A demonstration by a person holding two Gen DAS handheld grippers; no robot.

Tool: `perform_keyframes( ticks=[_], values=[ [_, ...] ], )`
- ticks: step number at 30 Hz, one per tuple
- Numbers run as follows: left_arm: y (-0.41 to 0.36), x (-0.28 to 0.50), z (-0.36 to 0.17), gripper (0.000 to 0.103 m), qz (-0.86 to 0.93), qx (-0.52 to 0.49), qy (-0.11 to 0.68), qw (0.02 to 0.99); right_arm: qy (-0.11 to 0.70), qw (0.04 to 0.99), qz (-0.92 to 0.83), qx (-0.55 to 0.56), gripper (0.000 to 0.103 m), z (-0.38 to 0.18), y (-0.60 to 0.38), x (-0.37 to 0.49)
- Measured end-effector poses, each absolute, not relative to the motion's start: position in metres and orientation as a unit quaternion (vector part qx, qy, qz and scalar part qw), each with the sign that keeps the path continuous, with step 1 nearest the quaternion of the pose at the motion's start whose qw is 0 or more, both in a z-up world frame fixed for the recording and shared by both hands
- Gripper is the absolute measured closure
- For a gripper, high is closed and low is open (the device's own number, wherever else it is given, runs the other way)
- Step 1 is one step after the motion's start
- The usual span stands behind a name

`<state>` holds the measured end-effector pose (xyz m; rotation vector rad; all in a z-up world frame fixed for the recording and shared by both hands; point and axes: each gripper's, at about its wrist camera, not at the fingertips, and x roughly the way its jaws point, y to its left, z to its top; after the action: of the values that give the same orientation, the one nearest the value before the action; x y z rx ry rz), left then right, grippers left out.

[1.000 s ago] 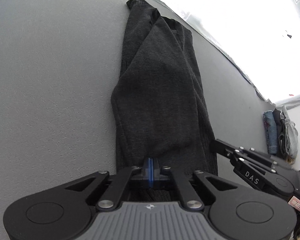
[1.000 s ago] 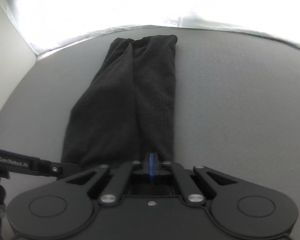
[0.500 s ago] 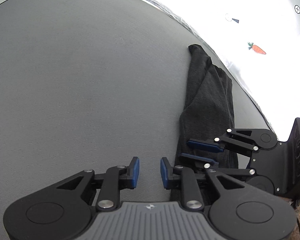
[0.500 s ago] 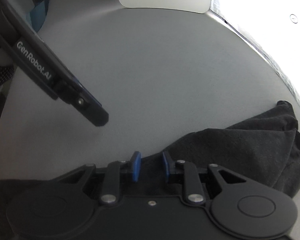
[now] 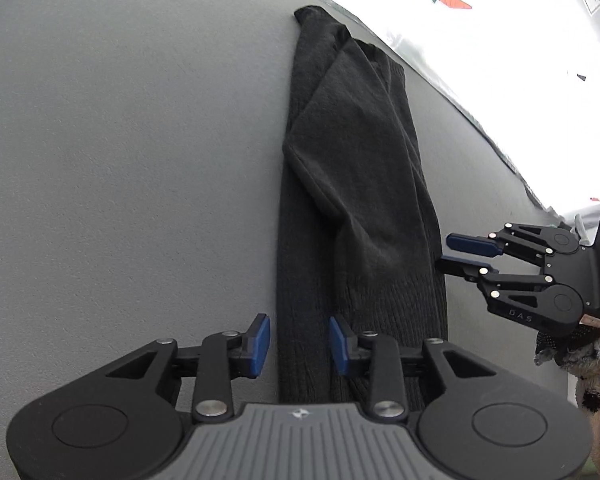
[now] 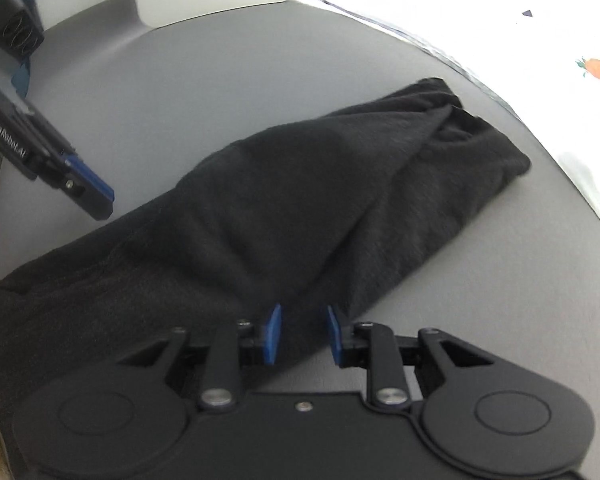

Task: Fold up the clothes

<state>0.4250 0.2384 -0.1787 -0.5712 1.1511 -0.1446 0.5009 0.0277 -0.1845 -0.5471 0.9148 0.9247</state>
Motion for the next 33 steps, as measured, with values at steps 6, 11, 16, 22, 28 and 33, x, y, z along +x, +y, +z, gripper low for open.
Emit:
perform_keyframes(
  ticks=[6,11,16,22,28,33],
  values=[
    [0.231,0.415,-0.185,0.067,-0.087,-0.257,0.552,0.789,0.482,0.798,0.360,0.024,0.066,-0.199,-0.039,0.472],
    [0.239,0.398,-0.193,0.066,-0.105,-0.302,0.556,0.767,0.514,0.761,0.336,0.209,0.061,-0.234,-0.063,0.417],
    [0.240,0.377,-0.208,0.062,-0.156,-0.344,0.570,0.730,0.516,0.728,0.315,0.323,0.060,-0.255,-0.074,0.369],
    [0.237,0.353,-0.218,0.061,-0.189,-0.352,0.574,0.714,0.512,0.708,0.311,0.374,0.060,-0.265,-0.084,0.343],
    [0.246,0.342,-0.235,0.040,-0.200,-0.436,0.544,0.689,0.505,0.669,0.303,0.452,0.056,-0.281,-0.080,0.349],
    [0.230,0.337,-0.225,0.040,-0.165,-0.423,0.533,0.714,0.528,0.687,0.275,0.418,0.072,-0.275,-0.052,0.363]
  ],
)
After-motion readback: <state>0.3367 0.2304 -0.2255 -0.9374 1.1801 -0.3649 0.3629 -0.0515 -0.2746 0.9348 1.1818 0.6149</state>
